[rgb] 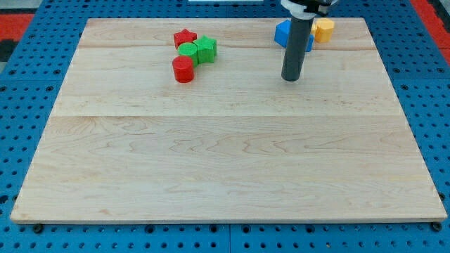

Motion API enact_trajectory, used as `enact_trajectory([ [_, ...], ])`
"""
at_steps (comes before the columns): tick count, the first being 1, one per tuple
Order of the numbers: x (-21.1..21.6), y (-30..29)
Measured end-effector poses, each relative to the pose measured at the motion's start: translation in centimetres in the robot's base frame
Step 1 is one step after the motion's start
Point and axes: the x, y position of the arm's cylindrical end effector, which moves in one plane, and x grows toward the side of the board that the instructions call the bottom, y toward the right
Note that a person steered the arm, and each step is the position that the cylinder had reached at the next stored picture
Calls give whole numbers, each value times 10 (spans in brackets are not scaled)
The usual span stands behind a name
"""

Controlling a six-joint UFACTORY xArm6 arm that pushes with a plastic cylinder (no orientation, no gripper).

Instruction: Move the arm towards the left

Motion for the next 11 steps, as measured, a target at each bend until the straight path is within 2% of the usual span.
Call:
enact_trajectory([
  [11, 0, -37],
])
